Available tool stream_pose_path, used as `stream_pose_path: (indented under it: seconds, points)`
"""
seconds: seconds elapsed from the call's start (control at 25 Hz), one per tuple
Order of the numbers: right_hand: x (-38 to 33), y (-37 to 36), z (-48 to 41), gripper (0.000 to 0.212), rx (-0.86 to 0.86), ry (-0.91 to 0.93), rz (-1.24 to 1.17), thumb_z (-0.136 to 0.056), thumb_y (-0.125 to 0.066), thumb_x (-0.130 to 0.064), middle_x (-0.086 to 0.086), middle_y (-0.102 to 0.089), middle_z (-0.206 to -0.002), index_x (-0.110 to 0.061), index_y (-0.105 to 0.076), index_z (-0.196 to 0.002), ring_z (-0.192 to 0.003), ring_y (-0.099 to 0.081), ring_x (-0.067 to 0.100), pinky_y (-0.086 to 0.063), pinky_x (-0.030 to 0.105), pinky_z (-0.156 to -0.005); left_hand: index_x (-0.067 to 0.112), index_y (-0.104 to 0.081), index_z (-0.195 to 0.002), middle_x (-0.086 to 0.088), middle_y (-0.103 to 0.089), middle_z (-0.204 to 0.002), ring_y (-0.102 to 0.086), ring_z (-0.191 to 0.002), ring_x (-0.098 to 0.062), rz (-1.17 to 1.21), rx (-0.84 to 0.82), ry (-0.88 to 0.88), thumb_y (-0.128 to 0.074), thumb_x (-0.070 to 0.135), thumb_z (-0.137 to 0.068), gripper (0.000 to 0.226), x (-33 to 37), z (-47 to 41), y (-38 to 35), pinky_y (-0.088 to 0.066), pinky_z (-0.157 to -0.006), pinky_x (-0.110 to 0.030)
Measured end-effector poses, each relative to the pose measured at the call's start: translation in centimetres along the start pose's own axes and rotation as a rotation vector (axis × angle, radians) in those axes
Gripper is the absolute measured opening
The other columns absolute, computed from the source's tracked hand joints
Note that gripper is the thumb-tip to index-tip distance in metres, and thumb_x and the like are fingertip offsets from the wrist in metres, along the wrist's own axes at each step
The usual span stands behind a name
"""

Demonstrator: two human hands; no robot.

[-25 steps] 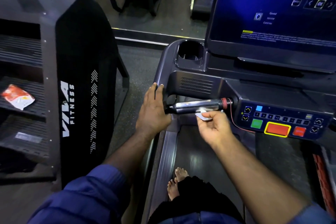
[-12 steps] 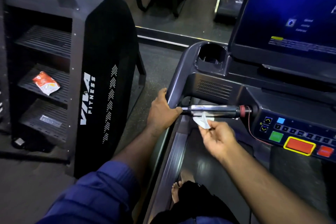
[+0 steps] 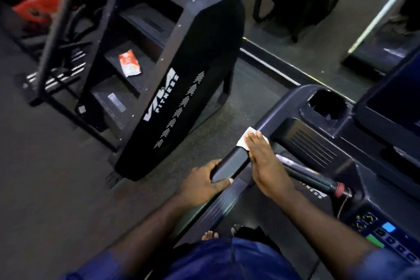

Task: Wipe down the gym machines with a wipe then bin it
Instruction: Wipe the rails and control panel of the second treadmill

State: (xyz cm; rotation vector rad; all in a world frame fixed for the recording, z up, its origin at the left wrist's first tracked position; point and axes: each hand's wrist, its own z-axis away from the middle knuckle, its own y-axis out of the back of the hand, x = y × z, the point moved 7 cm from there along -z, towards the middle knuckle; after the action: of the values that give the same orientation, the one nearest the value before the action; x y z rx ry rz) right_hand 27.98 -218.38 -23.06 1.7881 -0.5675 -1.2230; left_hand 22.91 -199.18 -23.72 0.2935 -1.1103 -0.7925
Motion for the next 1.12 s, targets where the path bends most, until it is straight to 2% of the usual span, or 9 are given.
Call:
stream_pose_path:
  seconds: [0.12,0.2,0.36,0.48,0.56,0.68,0.76,0.96,1.12]
  points:
    - [-2.4,-0.5,2.4,0.064,-0.138,0.240,0.123,-0.109,-0.042,-0.044,0.005,-0.021,-0.171,-0.012,-0.027,-0.163,-0.159,-0.015,0.020,-0.021,0.045,-0.128,0.036,-0.060,-0.138,0.017,-0.071,-0.124,-0.066,-0.107,0.001,0.013,0.123,0.034,-0.069,0.072,-0.082,0.067,0.0,1.1,0.6,-0.056,-0.094,-0.029]
    - [-1.7,0.4,2.8,0.070,-0.214,0.346,0.214,-0.108,-0.039,-0.055,0.001,-0.018,-0.172,-0.017,-0.023,-0.165,-0.159,-0.013,0.016,-0.022,0.047,-0.128,0.035,-0.065,-0.132,0.016,-0.072,-0.120,-0.067,-0.106,0.001,0.039,0.175,0.059,-0.069,0.067,-0.083,0.058,0.2,1.5,1.0,-0.057,-0.094,-0.031]
    - [-1.8,0.5,-0.8,0.076,-0.185,0.195,0.266,-0.105,-0.033,-0.064,0.003,-0.023,-0.171,-0.014,-0.028,-0.163,-0.159,-0.013,0.017,-0.015,0.044,-0.129,0.030,-0.070,-0.123,0.013,-0.076,-0.111,-0.071,-0.099,-0.003,0.025,0.259,0.112,-0.064,0.061,-0.084,0.050,0.1,2.2,1.4,-0.058,-0.091,-0.035]
    - [-5.1,-1.4,1.5,0.081,-0.358,0.460,0.265,-0.104,-0.023,-0.071,-0.001,-0.015,-0.173,-0.018,-0.021,-0.165,-0.160,-0.004,0.011,-0.011,0.038,-0.130,0.034,-0.067,-0.120,0.009,-0.076,-0.112,-0.071,-0.102,-0.014,-0.102,0.336,0.242,-0.049,0.069,-0.086,0.052,-0.2,4.2,1.1,-0.057,-0.088,-0.037]
    - [-3.4,-0.3,2.1,0.081,-0.373,0.569,0.302,-0.104,-0.023,-0.071,-0.003,-0.011,-0.173,-0.019,-0.020,-0.165,-0.160,-0.007,0.012,-0.013,0.038,-0.129,0.031,-0.062,-0.113,0.002,-0.074,-0.110,-0.069,-0.102,-0.024,-0.228,0.326,0.328,-0.039,0.070,-0.094,0.049,-1.1,5.4,0.4,-0.055,-0.083,-0.039]
    - [-0.4,1.7,0.3,0.091,-0.246,0.382,0.356,-0.101,-0.026,-0.075,0.008,-0.013,-0.173,-0.009,-0.021,-0.164,-0.160,-0.011,0.021,-0.014,0.042,-0.129,0.030,-0.057,-0.107,0.002,-0.071,-0.108,-0.067,-0.100,-0.026,-0.292,0.357,0.387,-0.027,0.077,-0.097,0.057,-1.7,7.2,-0.6,-0.053,-0.082,-0.041]
    - [-2.3,0.5,0.3,0.103,-0.287,0.284,0.320,-0.097,-0.025,-0.082,0.016,-0.011,-0.172,-0.004,-0.018,-0.163,-0.161,-0.004,0.025,-0.013,0.045,-0.129,0.032,-0.058,-0.110,0.007,-0.071,-0.112,-0.066,-0.103,-0.021,-0.297,0.402,0.396,-0.025,0.079,-0.098,0.059,-1.7,7.8,-0.9,-0.053,-0.083,-0.039]
    - [-4.2,-0.2,2.6,0.114,-0.413,0.567,0.328,-0.089,-0.024,-0.092,0.008,0.003,-0.174,-0.010,-0.004,-0.166,-0.160,0.006,0.018,-0.014,0.043,-0.129,0.030,-0.061,-0.123,0.006,-0.070,-0.124,-0.065,-0.115,-0.020,-0.275,0.441,0.352,-0.031,0.075,-0.099,0.059,-1.5,8.1,-1.2,-0.052,-0.091,-0.039]
    - [-3.6,0.1,1.0,0.117,-0.285,0.275,0.318,-0.088,-0.024,-0.092,0.014,-0.003,-0.173,-0.004,-0.010,-0.165,-0.161,-0.001,0.025,-0.015,0.046,-0.129,0.029,-0.051,-0.148,0.005,-0.061,-0.145,-0.058,-0.129,-0.019,-0.292,0.467,0.273,-0.040,0.071,-0.101,0.064,-2.3,9.2,-1.3,-0.047,-0.105,-0.036]
